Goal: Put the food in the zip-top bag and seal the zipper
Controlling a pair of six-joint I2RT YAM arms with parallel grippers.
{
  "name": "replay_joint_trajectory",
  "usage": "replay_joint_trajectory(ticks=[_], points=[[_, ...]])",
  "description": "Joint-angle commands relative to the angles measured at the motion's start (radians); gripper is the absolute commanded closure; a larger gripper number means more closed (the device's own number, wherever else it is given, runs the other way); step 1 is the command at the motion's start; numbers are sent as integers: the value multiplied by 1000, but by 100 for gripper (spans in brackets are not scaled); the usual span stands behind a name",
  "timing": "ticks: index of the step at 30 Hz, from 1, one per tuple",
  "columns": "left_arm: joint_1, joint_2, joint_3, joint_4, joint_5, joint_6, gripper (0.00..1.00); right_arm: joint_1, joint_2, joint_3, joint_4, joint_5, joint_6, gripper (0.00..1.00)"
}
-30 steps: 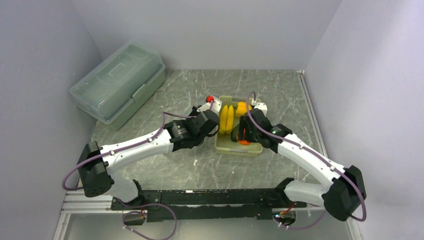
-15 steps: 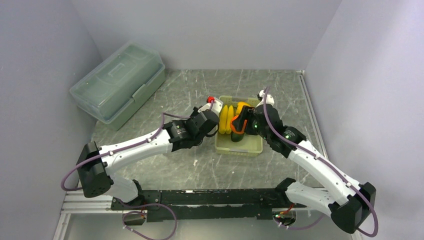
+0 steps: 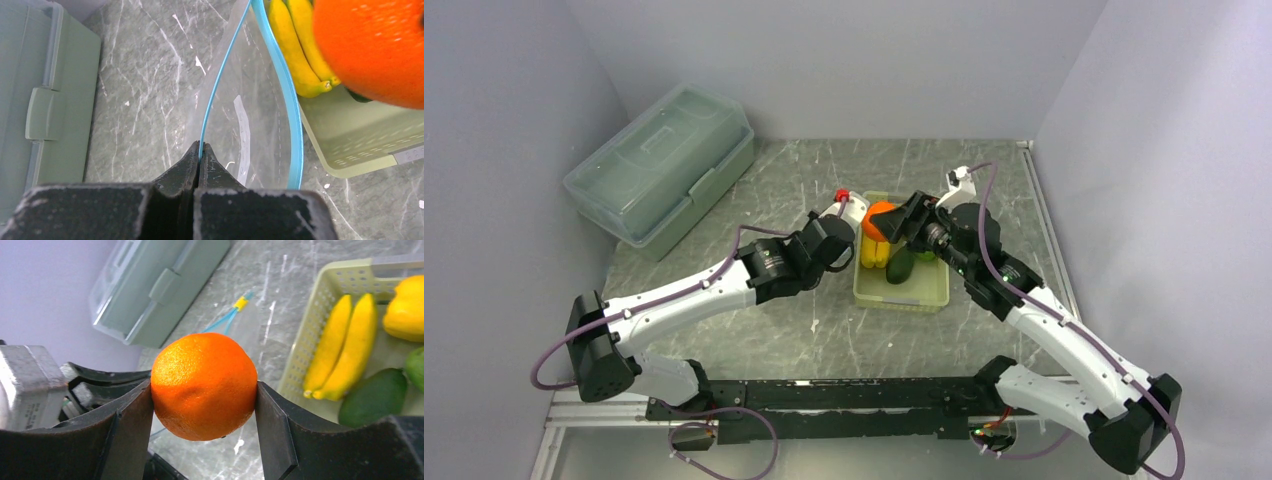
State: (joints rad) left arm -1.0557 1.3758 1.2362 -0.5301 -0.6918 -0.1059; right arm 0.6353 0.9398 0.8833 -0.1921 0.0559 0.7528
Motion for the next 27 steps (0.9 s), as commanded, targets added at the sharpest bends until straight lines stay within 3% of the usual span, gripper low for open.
replay_joint_trajectory(ticks=[1, 18, 27], points=[[-10, -30, 42, 5, 29, 3, 100, 0, 17, -7, 165, -93, 61, 59], [-10, -23, 55, 8, 18, -13, 100, 58, 150, 3, 285, -134, 127, 61], [-10, -33, 58, 11, -9, -20, 100, 109, 189, 26, 208, -70, 77, 63]])
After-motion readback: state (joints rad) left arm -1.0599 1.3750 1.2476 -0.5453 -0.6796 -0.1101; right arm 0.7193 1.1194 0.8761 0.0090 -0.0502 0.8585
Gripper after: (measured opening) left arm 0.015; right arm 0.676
